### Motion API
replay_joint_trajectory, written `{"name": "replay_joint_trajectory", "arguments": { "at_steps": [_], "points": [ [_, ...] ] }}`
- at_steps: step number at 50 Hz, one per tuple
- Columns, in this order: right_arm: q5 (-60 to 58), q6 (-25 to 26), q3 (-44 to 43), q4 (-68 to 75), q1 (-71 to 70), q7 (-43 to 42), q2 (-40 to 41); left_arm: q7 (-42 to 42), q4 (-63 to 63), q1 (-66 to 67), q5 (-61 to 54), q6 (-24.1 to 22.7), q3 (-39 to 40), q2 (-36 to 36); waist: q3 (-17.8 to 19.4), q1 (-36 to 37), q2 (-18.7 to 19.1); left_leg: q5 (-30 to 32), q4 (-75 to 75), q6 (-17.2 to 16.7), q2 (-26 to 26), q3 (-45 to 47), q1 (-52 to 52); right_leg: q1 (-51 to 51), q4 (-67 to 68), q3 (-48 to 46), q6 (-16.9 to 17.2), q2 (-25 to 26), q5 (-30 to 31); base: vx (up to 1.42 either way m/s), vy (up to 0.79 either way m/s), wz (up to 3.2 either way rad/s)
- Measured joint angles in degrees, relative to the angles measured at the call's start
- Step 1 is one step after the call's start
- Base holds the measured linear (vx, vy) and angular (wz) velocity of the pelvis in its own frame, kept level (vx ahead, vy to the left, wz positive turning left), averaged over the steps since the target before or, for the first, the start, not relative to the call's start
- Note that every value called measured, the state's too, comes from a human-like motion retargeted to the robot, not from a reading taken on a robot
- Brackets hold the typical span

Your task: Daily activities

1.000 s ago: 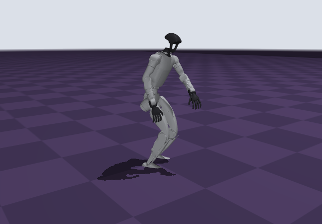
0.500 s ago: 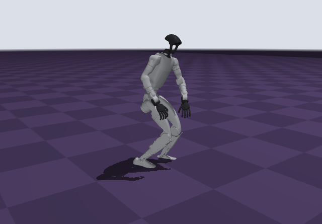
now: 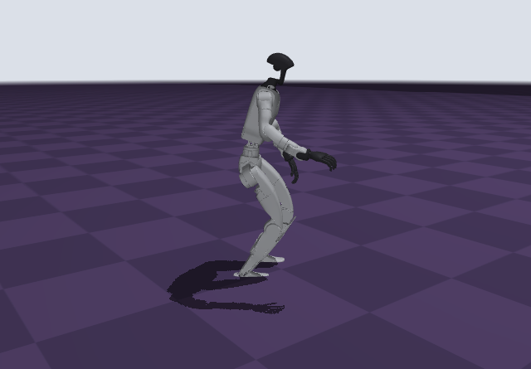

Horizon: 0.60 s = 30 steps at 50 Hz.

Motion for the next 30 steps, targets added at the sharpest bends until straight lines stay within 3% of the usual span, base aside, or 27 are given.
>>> {"name": "replay_joint_trajectory", "arguments": {
  "at_steps": [13, 30],
  "points": [
    [0.75, 1.83, 5.24, 13.29, -11.44, 1.24, 3.21, -0.82, 8.9, 2.23, -7.56, 0.47, 2.17, -6.38, 0.6, 2.82, 4.32, -0.96, -2.51, -0.21, -0.07, 1.2, 5.77, -3.45, -4.12, -4.02, 0.26, -1.56, 4.41, -0.1, -0.03, 0.23],
    [3.53, 1.78, 6.41, 11.56, -14.0, -2.3, 7.23, 5.15, 9.81, -0.21, -13.8, 0.25, 3.12, -10.09, 1.44, -1.01, 2.15, 3.77, -13.29, -0.03, -7.91, 1.06, 4.61, -10.47, -0.75, -3.21, 2.05, -8.98, 6.03, -0.06, 0.03, 0.24]
  ]
}}
